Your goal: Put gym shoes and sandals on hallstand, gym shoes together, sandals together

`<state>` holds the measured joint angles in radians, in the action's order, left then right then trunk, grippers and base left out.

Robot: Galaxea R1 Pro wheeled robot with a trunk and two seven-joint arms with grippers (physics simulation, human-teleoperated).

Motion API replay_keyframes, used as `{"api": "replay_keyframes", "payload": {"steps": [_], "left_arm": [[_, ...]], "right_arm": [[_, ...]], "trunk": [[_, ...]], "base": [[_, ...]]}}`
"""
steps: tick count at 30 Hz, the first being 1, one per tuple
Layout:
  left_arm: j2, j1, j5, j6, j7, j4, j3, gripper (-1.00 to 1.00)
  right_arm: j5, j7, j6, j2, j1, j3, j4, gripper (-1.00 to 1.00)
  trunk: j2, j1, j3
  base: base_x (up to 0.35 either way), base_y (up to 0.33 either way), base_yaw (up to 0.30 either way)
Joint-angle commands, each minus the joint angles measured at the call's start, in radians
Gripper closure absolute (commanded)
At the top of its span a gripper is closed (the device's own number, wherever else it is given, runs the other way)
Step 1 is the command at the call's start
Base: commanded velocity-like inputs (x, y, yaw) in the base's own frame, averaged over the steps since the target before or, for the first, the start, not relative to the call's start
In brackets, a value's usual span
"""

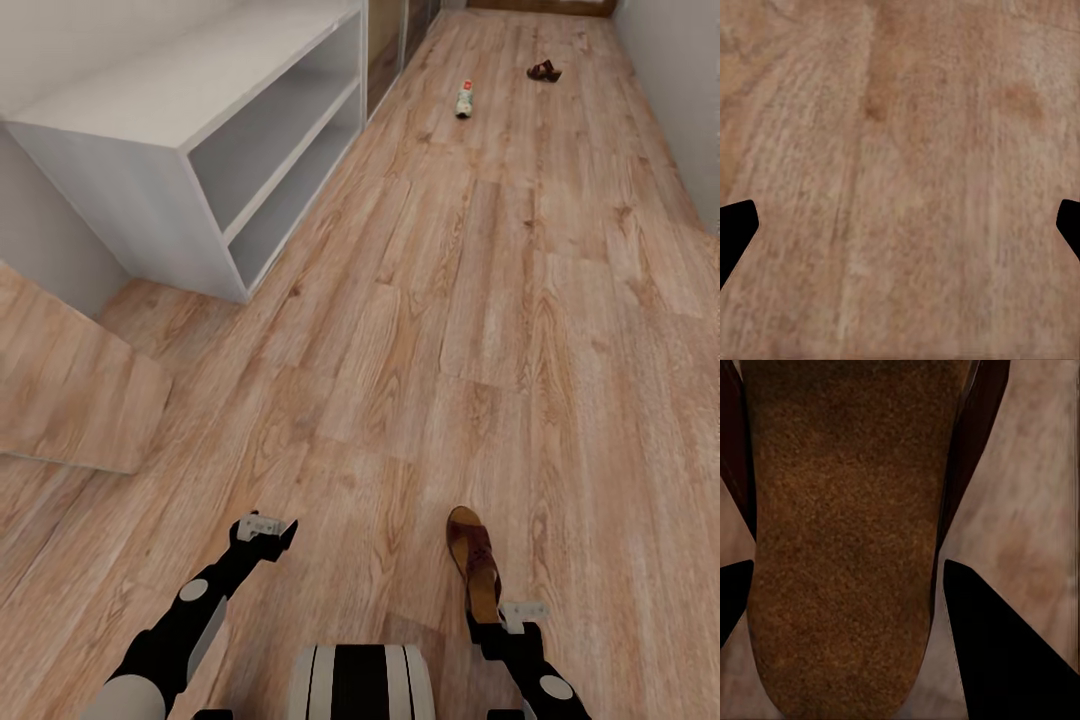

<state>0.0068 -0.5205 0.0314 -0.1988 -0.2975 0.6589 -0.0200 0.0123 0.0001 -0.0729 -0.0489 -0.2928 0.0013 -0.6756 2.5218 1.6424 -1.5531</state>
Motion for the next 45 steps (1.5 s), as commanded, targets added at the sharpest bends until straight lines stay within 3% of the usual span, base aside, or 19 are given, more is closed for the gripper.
{"api": "replay_keyframes", "payload": {"steps": [1,6,13,16,17,21,25,34,40,45], "left_arm": [[0.0,0.0,0.004,-0.001,-0.004,-0.001,-0.002,-1.0],[0.006,0.004,0.007,0.008,-0.003,-0.011,-0.003,-1.0],[0.03,0.075,0.007,0.01,0.006,-0.017,-0.016,-1.0],[0.041,0.111,0.007,0.009,0.004,-0.018,-0.058,-1.0],[0.055,0.153,0.01,0.01,0.002,-0.018,-0.108,-1.0],[0.075,0.183,0.011,0.01,0.003,-0.018,-0.128,-1.0],[0.097,0.266,0.009,0.002,0.007,-0.018,-0.147,-1.0],[0.098,0.324,0.007,-0.009,-0.005,-0.019,-0.249,-1.0],[0.097,0.358,0.002,-0.013,-0.006,-0.028,-0.304,-1.0],[0.095,0.37,0.005,-0.045,-0.003,-0.036,-0.33,-1.0]], "right_arm": [[-0.002,-0.001,-0.003,0.0,0.0,0.0,0.001,1.0],[-0.002,-0.002,-0.004,0.0,0.0,0.0,-0.001,1.0],[0.0,-0.004,-0.029,-0.004,0.0,0.0,-0.001,1.0],[0.001,-0.005,-0.063,-0.005,0.0,0.0,-0.001,1.0],[0.002,-0.005,-0.083,-0.008,0.0,0.001,0.0,1.0],[0.004,-0.005,-0.089,-0.01,0.0,0.002,0.002,1.0],[0.006,-0.013,-0.092,-0.049,0.0,0.0,0.007,1.0],[0.005,-0.064,-0.128,-0.072,0.002,0.0,0.068,1.0],[0.001,-0.07,-0.278,-0.072,0.004,0.0,0.194,1.0],[0.0,-0.07,-0.342,-0.072,0.003,0.001,0.268,1.0]], "trunk": [[0.0,-0.001,0.004],[-0.001,-0.003,0.023],[-0.003,-0.006,0.05],[-0.004,-0.007,0.062],[-0.004,-0.008,0.066],[-0.005,-0.01,0.085],[-0.006,-0.011,0.106],[-0.008,-0.015,0.155],[-0.009,-0.018,0.187],[-0.01,-0.02,0.214]], "base": [[0.0,0.0,0.0],[0.0,0.0,0.0],[0.0,0.0,0.0],[0.0,0.0,0.0],[0.0,0.0,0.0],[0.0,0.0,0.0],[0.0,0.0,0.0],[0.0,0.0,0.0],[0.0,0.0,0.0],[0.0,0.0,0.0]]}}
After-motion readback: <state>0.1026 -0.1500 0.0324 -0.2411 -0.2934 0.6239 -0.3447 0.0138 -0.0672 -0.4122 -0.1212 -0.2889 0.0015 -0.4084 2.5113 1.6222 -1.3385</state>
